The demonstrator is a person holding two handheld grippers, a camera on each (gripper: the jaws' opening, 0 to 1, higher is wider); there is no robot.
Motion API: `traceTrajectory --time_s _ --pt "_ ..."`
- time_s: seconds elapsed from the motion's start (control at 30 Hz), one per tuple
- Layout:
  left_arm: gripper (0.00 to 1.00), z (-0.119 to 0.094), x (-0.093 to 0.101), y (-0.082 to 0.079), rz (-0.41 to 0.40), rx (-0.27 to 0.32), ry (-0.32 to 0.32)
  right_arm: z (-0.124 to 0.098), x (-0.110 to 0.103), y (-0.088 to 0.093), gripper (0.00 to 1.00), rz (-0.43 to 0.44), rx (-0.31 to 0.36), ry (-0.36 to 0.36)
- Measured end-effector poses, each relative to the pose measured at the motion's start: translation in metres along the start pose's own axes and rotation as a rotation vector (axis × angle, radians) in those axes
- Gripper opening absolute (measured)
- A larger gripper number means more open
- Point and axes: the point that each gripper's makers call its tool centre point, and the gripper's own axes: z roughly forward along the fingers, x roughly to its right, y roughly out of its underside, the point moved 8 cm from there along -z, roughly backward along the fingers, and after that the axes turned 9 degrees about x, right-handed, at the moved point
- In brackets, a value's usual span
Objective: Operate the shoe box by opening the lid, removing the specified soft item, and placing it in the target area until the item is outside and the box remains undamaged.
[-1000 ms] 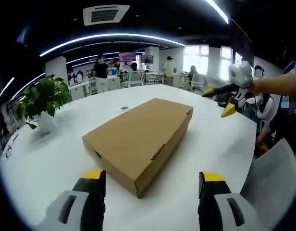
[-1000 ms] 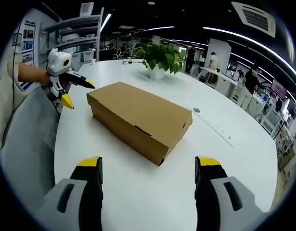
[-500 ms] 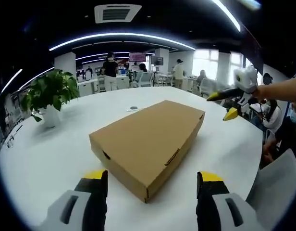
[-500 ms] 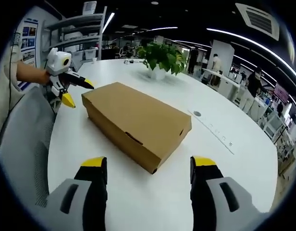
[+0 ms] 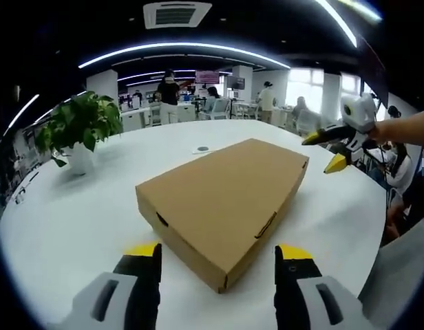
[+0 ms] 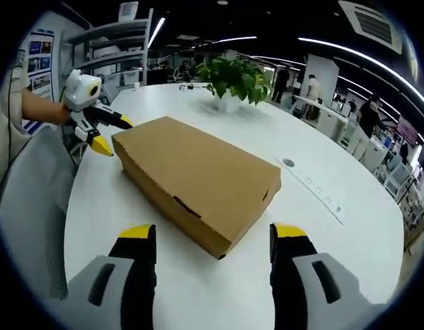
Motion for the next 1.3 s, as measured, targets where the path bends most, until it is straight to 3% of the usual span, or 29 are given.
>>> traceTrajectory --time_s 0.3,0.8,1.3 --pt "0.64 0.008 0.001 -0.001 0.015 -0.007 -0.005 0.013 0.006 -0.003 0.56 0.010 0.012 0.017" --pt "0.62 0.013 0.004 0.000 0.001 -0.020 -0.029 0.032 0.007 0.010 0.45 0.063 -0.058 -0.023" --pt "0.60 0.011 -0.002 -0.001 0.019 -0.044 -0.005 0.034 -0.002 0.011 0.45 0.090 -0.060 0.006"
